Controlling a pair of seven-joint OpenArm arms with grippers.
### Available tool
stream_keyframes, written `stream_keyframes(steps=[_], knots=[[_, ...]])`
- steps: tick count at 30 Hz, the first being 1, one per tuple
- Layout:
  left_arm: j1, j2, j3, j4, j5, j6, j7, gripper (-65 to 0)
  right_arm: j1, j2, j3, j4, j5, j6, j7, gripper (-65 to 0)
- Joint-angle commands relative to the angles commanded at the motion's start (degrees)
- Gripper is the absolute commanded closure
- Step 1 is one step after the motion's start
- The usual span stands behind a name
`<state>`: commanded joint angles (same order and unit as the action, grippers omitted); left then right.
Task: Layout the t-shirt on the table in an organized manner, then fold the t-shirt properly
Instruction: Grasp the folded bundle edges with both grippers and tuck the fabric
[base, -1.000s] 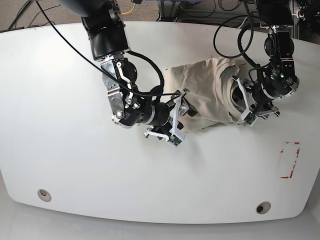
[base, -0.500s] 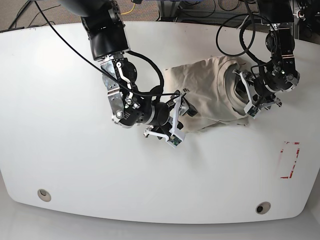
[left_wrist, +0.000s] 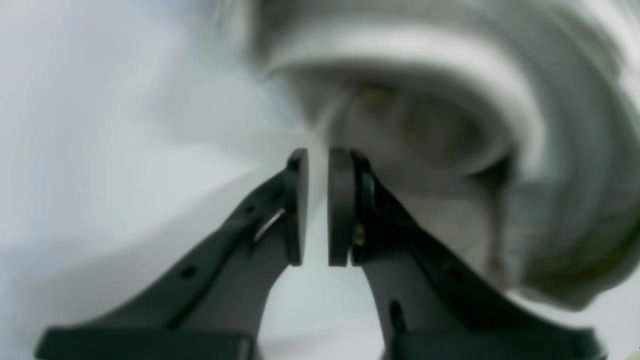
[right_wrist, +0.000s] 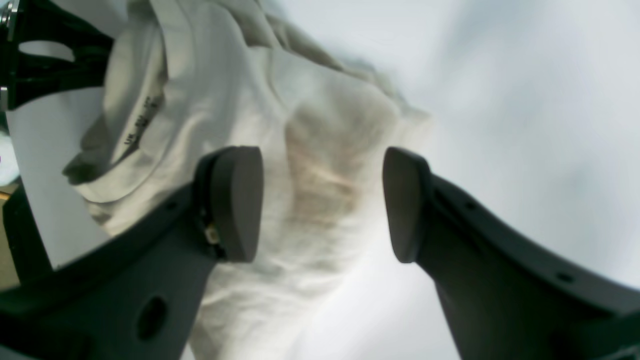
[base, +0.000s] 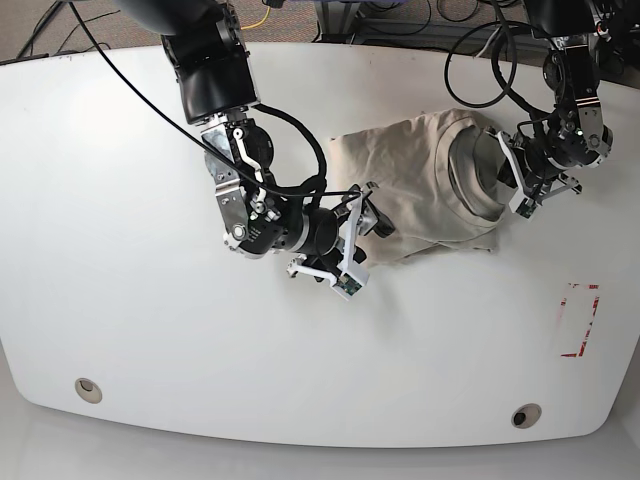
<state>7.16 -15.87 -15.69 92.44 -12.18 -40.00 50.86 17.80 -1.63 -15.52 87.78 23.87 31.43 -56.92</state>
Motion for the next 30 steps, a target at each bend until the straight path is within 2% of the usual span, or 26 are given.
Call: stream_keyframes(steps=[5,11,14,18,25,30], knots=[[-0.18,0.00,0.09,-2.81,-0.09,0.00,-0.18,-5.4,2.73,-0.79,0.00,-3.43,0.44,0.09,0.09,-36.9],[-0.18,0.18,0.18,-4.66,-0.09,0.00,-2.11,-5.4,5.80,-5.36,0.00,-7.74,0.44,0.09,1.41,-37.3],[-0.18,0.18,0.18,-5.71,-0.09,0.00,-2.37,-5.4,7.03,-7.21,-0.09,-10.29,0.44,0.09,3.52,-44.2],[0.00,0.26,0.44,-5.71,-0.09,0.00,-2.37,-5.4,8.97,-7.37,-0.26,-14.51,0.44,0.09,3.96,-53.6],[0.00,0.26,1.76,-5.63,-0.18,0.00,-2.37,-5.4,9.67,-7.37,-6.24,-22.59,4.13,0.09,11.43,-53.3],[0.00,1.41,1.85,-5.63,-0.18,0.00,-2.37,-5.4,10.29,-7.37,-9.14,-26.46,5.45,0.09,13.63,-53.3]])
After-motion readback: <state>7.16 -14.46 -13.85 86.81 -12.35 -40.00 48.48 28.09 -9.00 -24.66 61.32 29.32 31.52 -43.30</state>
